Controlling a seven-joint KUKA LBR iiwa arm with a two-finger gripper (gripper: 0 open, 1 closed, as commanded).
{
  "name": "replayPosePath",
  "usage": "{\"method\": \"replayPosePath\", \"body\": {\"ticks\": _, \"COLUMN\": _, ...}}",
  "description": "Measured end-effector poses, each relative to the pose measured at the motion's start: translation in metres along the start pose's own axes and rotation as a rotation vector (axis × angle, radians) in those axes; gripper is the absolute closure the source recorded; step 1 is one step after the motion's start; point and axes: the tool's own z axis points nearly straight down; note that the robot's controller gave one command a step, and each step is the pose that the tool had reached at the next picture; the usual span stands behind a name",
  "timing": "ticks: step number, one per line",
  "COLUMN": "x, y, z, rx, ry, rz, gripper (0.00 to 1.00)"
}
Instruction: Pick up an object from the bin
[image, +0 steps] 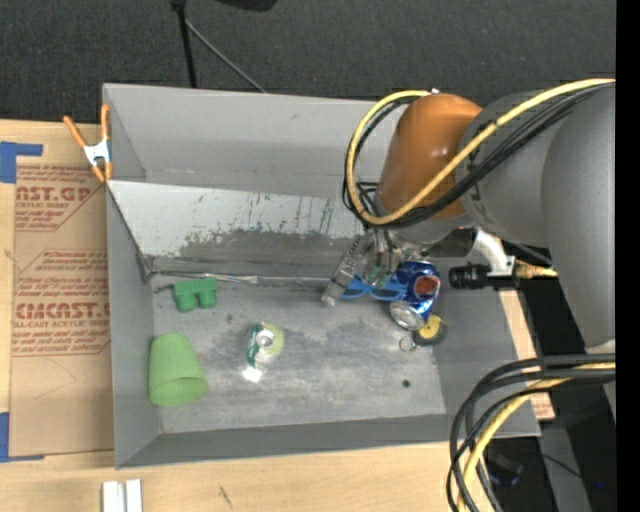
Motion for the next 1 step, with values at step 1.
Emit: {"method": "replayPosePath", "body": {"ticks": 1, "x": -0.0005, "y": 0.0013, "z": -0.015, "rx": 0.003, "ry": 0.005, "rz": -0.001, "gripper": 1.0}}
